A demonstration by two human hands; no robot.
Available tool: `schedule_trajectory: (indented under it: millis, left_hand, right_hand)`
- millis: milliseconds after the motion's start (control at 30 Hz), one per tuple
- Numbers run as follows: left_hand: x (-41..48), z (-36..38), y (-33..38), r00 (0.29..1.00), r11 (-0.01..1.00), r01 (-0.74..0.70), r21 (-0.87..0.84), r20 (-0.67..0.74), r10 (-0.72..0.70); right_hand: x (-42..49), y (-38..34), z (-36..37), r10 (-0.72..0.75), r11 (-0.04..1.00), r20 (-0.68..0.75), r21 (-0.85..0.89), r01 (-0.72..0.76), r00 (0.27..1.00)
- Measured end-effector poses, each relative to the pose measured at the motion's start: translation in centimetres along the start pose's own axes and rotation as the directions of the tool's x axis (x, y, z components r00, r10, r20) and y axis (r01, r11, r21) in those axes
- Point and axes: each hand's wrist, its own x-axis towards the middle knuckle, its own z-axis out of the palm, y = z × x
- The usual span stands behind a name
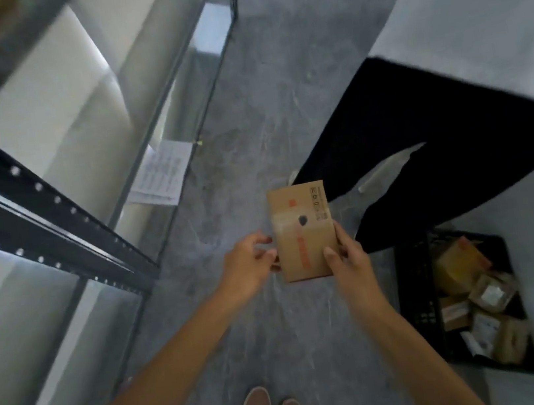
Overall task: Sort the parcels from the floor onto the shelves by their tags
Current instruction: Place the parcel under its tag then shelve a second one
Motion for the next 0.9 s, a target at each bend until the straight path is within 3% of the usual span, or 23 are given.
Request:
schedule_trajectory:
  millis: [167, 300, 400, 567, 900]
  left_hand:
    - [-5.8, -5.3, 12.7, 0.985, 0.983, -0.167, 0.081, -0.028, 0.169]
    - [-11.7, -9.3, 22.0, 0.927, 0.935, -0.302, 0.186, -0.170, 0.334]
    - [-14.8, -11.7, 26.7, 0.878, 0.893, -0.416, 0.170, -0.180, 0.444]
    - [-21.2, -14.3, 33.1, 0.854, 0.865, -0.499, -0.049, -0.199, 0.481]
    - [-29.8, -16.9, 35.8, 0.885, 0.882, -0.455, -0.123, -0.174, 0.432]
  right_hand:
    - [-4.2, -12.7, -1.9, -0.150, 0.989, -0.061, -0.011, 0.150, 0.987]
    - [-8.8, -22.4, -3.6, -0.225, 0.965, -0.090, 0.119, 0.235, 0.970]
    - [-11.8, -28.0, -4.2, -0.306, 0.930, -0.107, 0.180, 0.321, 0.946]
    - [-15.6, -34.8, -5.2, -0.405, 0.867, -0.079, 0.285, 0.410, 0.911]
    - [-19.4, -40.6, -7.2, -0.610, 0.758, 0.057, 0.332, 0.561, 0.790]
